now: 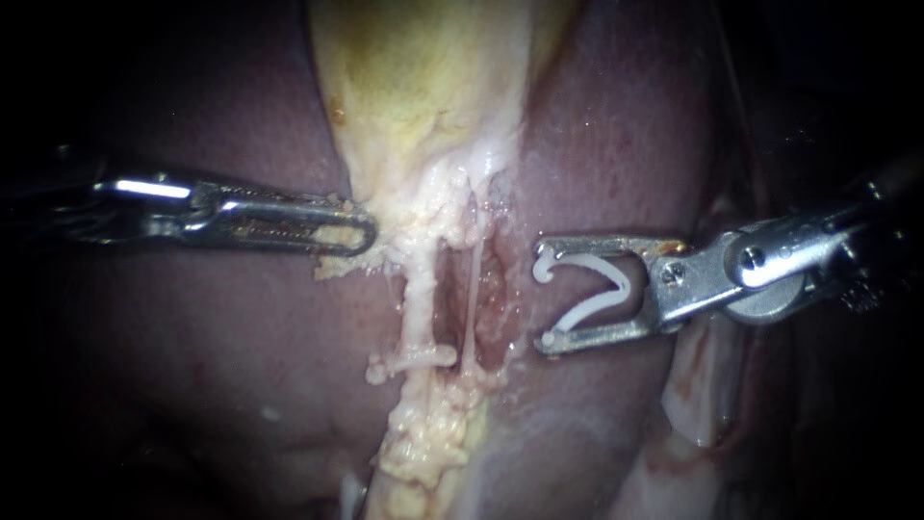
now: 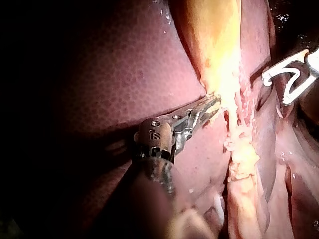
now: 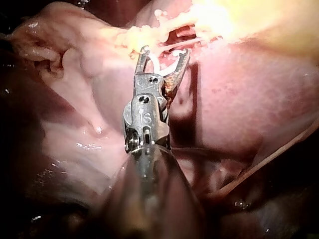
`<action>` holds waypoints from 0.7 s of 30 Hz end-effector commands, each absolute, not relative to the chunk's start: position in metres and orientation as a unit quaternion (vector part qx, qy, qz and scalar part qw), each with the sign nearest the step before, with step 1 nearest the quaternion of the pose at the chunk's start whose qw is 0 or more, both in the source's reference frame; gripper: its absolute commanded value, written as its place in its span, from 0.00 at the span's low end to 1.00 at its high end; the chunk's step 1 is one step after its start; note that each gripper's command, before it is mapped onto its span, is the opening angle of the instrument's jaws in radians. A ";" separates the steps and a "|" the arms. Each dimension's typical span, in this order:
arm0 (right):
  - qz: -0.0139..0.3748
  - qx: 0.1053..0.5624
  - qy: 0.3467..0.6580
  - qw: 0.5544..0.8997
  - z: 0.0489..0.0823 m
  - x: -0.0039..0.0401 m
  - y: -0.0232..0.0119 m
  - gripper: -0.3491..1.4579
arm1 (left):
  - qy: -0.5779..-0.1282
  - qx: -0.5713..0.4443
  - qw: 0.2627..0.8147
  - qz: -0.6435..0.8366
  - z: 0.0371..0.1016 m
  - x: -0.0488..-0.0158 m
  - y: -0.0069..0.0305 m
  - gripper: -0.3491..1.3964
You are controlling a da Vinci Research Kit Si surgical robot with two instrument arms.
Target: Clipping second clip left tube
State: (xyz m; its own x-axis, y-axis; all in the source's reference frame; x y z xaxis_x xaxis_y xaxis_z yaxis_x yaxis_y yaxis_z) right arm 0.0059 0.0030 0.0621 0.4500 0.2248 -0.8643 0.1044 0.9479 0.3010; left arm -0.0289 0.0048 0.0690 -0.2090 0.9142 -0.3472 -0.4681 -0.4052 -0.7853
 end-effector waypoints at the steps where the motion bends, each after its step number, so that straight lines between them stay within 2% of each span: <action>1: 0.036 0.157 0.523 0.837 0.0621 0.0059 0.0030 0.47 | -0.270 -0.413 0.474 0.729 0.0689 -0.0288 0.0049 0.00; 8: 0.036 0.157 0.523 0.837 0.0621 0.0059 0.0030 0.47 | -0.273 -0.413 0.475 0.728 0.0673 -0.0271 0.0053 0.00; 21: 0.036 0.157 0.523 0.837 0.0621 0.0059 0.0030 0.47 | -0.253 -0.434 0.504 0.702 0.0619 -0.0239 0.0084 0.00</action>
